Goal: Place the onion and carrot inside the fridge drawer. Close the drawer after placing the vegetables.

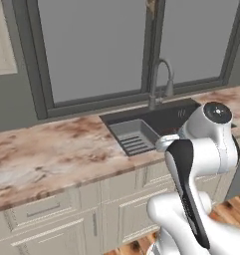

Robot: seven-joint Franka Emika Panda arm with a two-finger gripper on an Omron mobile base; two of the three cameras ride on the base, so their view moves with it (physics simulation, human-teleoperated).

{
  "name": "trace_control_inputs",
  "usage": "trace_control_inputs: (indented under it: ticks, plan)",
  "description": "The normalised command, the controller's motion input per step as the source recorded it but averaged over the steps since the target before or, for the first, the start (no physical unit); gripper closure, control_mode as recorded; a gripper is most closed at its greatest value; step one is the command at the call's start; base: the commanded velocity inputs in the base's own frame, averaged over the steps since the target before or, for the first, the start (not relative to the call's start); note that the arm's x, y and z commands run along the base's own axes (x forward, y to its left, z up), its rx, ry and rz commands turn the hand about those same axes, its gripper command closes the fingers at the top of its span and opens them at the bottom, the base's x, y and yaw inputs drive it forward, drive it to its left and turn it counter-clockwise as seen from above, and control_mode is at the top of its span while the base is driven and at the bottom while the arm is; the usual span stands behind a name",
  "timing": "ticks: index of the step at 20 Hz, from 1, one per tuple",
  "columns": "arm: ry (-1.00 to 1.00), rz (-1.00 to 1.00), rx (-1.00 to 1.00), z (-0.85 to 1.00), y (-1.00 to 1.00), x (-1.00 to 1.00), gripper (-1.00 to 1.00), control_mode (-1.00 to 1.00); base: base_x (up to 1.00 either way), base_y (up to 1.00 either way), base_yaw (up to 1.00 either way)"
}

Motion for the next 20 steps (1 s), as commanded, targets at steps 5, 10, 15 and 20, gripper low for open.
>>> trace_control_inputs:
  ticks: [5, 10, 15, 20]
  plan:
    - [0.0, 0.0, 0.0, 0.0, 0.0, 0.0, 1.0, 1.0, 0.12, -1.0, -0.27]
    - [0.0, 0.0, 0.0, 0.0, 0.0, 0.0, 1.0, 1.0, 0.29, -1.0, -0.38]
    - [0.0, 0.0, 0.0, 0.0, 0.0, 0.0, 1.0, 1.0, 0.32, -1.0, -0.39]
    - [0.0, 0.0, 0.0, 0.0, 0.0, 0.0, 1.0, 1.0, 0.36, -1.0, -0.33]
